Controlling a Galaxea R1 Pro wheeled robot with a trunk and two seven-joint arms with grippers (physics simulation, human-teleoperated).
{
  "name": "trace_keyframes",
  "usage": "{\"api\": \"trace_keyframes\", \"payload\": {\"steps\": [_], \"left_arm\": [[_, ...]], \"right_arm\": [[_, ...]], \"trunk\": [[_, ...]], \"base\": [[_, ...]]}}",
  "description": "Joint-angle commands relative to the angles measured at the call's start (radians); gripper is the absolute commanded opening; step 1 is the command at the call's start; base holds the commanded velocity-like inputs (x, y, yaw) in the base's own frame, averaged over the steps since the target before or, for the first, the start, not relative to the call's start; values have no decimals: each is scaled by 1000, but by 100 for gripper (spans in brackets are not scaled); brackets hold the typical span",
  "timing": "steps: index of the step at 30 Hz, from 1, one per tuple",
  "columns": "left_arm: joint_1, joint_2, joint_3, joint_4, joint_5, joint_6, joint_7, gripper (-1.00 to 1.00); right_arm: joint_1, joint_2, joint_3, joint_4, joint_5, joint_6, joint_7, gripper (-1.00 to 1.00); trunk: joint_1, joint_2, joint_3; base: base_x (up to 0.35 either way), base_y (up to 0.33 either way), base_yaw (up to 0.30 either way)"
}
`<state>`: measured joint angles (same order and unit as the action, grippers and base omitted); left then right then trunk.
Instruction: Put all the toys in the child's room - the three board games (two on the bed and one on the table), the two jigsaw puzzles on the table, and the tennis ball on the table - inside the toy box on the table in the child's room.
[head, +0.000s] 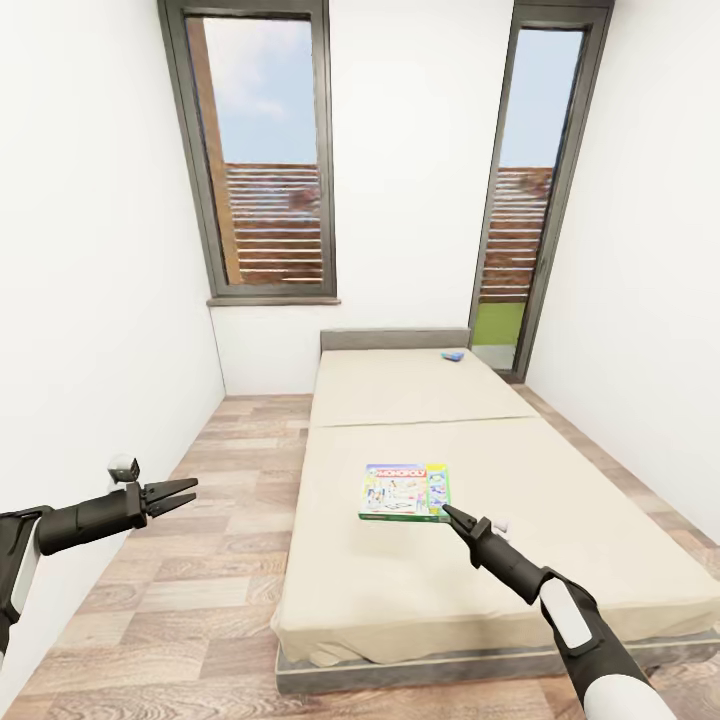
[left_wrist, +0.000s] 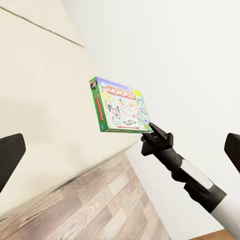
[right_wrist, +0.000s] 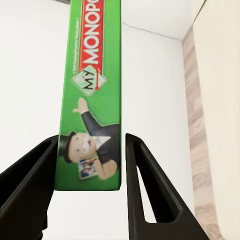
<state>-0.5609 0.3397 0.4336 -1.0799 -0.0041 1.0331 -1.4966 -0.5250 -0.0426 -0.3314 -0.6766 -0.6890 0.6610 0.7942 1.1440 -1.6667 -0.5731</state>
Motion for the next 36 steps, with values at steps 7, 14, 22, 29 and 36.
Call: {"api": "trace_keyframes", "payload": {"steps": [7,14,22,29,36], "left_arm": [[-1,-2,0,1,-3,9,-1,100],[-1,-2,0,1,-5,9,3,100],[-1,-2,0,1,-5,9,4,100],[-1,-2,0,1,-5,9,4,100],[-1,-3,-1,1,-5,8,4,100]], "right_arm": [[0,-51,4,-24,39,11,-6,-100],[2,-61,3,-29,64,5,5,-100],[2,-59,3,-30,66,2,6,-100],[2,-55,4,-30,68,2,4,-100],[2,-61,3,-29,68,2,3,-100]], "trunk": [[-27,49,21],[-54,98,43],[-85,154,68],[-111,203,90],[-138,252,112]], "base": [[0,0,0],[0,0,0],[0,0,0],[0,0,-4],[0,0,-177]]}}
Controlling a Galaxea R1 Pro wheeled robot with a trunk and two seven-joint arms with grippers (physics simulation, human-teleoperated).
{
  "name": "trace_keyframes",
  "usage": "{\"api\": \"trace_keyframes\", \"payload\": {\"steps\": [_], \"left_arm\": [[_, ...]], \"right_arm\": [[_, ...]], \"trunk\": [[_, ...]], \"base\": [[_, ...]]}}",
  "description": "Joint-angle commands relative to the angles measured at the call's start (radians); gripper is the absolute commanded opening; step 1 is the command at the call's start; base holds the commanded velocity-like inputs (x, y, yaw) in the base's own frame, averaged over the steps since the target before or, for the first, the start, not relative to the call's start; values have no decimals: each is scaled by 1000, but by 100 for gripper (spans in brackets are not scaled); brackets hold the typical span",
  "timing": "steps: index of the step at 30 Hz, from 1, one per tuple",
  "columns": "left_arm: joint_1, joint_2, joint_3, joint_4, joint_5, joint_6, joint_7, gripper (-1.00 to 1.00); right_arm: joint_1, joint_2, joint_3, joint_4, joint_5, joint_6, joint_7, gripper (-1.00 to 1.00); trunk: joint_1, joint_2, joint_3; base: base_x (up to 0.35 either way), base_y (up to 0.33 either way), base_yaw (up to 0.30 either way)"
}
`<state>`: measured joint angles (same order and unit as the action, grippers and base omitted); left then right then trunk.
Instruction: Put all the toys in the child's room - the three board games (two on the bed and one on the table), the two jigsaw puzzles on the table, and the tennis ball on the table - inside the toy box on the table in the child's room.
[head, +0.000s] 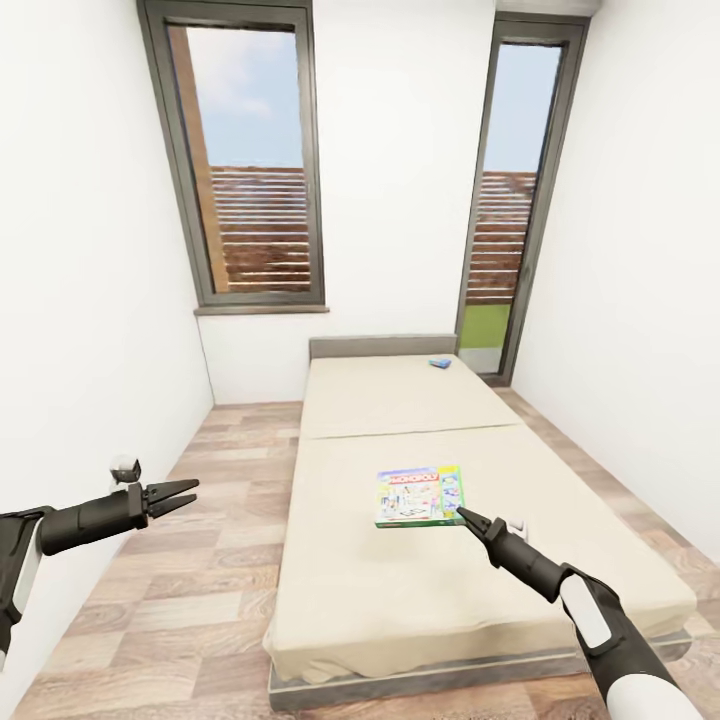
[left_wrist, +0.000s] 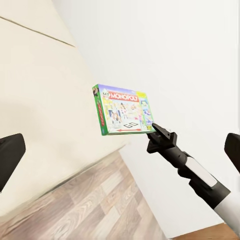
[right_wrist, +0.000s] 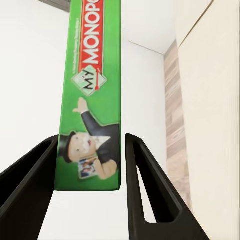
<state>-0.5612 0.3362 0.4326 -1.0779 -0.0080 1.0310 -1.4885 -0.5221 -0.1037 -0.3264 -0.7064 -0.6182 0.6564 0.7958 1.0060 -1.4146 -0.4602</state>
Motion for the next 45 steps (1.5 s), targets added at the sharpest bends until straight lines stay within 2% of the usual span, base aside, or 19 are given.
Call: {"api": "trace_keyframes", "payload": {"steps": [1,45], "left_arm": [[0,0,0,0,-1,11,-4,100],[0,1,-2,0,1,11,-4,100]], "right_arm": [[-1,0,-2,1,-3,6,2,-100],[-1,-1,-3,2,-3,4,-1,-100]], "trunk": [[-4,7,2],[-173,315,140]], "base": [[0,0,-261],[0,0,-277]]}}
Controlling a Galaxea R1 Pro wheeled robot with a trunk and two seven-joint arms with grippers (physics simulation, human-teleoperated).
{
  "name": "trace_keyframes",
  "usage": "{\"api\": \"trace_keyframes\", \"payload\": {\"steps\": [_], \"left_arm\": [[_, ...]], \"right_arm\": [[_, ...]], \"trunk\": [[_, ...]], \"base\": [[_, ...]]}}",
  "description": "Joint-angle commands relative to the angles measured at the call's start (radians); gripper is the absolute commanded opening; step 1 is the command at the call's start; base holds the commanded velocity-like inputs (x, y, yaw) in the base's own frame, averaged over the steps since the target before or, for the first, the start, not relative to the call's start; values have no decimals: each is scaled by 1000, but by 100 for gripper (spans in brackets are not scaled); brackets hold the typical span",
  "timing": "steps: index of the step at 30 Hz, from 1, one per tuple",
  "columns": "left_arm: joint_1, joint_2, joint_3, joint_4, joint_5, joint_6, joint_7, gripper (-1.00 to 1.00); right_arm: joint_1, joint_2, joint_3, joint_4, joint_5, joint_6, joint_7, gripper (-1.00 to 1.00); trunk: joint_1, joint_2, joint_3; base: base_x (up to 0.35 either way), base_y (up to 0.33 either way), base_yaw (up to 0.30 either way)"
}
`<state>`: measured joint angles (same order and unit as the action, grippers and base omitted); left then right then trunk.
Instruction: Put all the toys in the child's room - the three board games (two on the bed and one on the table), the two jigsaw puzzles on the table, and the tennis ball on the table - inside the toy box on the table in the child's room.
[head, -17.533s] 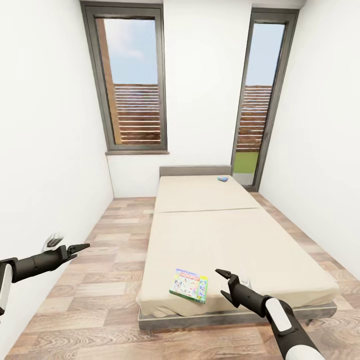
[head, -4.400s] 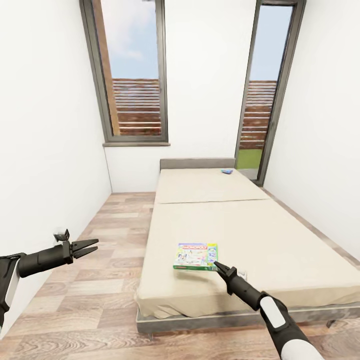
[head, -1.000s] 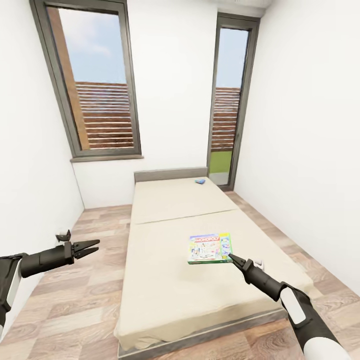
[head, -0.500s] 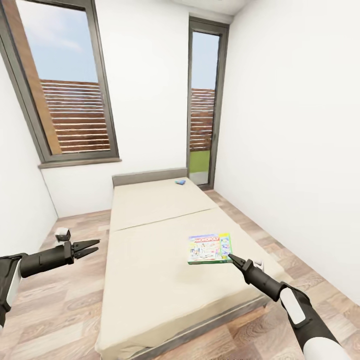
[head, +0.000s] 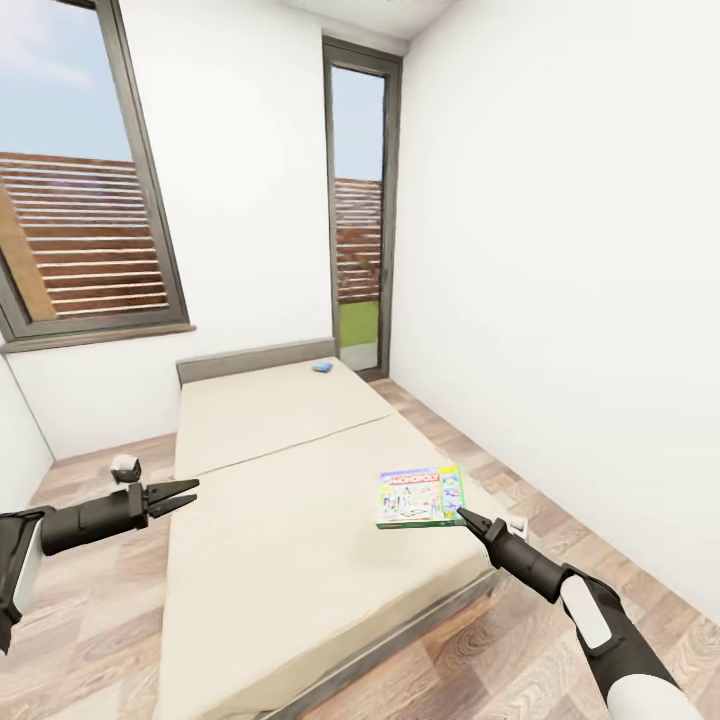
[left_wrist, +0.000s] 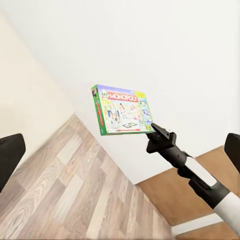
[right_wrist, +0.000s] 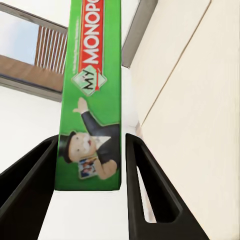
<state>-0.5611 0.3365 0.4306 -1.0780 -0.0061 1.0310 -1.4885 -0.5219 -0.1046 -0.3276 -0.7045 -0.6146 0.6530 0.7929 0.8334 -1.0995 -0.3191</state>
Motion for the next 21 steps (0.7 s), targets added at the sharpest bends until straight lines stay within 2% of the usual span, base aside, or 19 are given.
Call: {"api": "trace_keyframes", "payload": {"steps": [1,21], "left_arm": [[0,0,0,0,-1,11,-4,100],[0,-1,0,0,-2,9,-4,100]], "right_arm": [[-1,0,-2,0,-7,8,2,-100],[-1,0,-2,0,-7,2,2,-100]], "trunk": [[-4,6,2],[-81,146,65]], "base": [[0,0,-278],[0,0,-278]]}}
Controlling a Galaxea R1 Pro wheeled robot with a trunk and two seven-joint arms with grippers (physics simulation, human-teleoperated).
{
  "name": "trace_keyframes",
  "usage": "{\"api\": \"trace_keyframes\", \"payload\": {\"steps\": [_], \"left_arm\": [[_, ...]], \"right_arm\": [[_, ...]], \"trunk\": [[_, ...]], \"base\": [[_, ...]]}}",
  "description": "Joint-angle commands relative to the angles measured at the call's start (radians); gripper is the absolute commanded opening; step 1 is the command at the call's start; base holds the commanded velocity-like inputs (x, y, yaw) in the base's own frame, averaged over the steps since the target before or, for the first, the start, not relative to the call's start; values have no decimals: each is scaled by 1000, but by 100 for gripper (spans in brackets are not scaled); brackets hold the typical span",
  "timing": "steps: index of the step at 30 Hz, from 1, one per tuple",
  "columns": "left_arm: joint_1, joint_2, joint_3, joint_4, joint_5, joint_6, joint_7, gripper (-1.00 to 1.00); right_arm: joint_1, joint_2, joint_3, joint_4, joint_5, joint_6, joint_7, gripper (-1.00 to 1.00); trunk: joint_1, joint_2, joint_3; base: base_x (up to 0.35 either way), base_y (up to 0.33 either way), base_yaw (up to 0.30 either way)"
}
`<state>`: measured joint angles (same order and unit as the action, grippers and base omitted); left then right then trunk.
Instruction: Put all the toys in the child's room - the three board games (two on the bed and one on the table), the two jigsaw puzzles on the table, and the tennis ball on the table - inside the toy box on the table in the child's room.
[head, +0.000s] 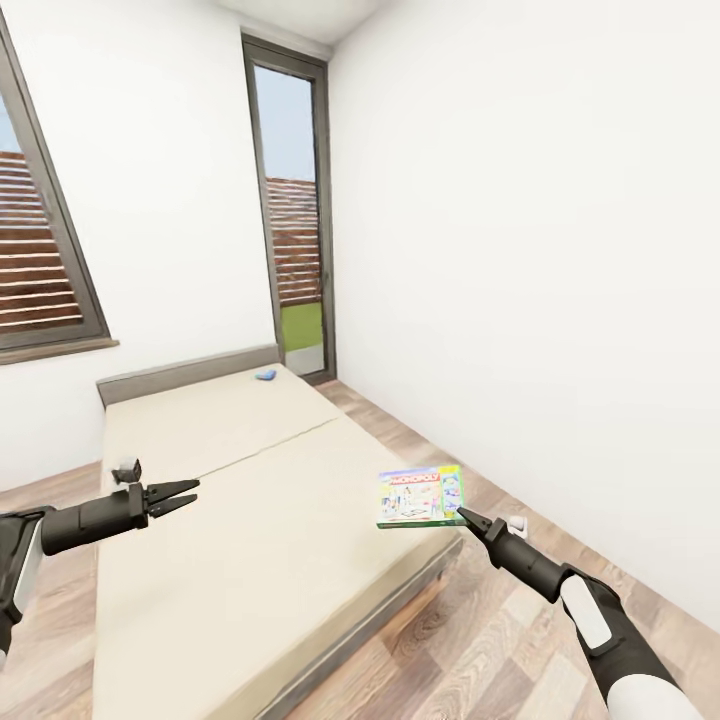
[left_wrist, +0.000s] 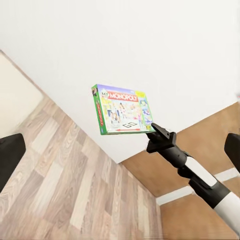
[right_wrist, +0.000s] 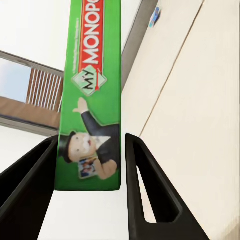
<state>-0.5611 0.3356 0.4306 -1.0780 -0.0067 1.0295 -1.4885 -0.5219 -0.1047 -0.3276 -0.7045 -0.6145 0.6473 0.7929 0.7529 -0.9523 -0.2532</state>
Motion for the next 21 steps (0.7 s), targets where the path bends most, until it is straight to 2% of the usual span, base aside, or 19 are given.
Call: {"api": "trace_keyframes", "payload": {"steps": [1,21], "left_arm": [[0,0,0,0,-1,11,-4,100],[0,-1,0,0,-2,11,-3,100]], "right_arm": [[-1,0,-2,0,-7,8,2,-100],[-1,1,-2,2,-7,8,-1,-100]], "trunk": [[-4,6,2],[-81,146,65]], "base": [[0,0,-278],[0,0,-278]]}}
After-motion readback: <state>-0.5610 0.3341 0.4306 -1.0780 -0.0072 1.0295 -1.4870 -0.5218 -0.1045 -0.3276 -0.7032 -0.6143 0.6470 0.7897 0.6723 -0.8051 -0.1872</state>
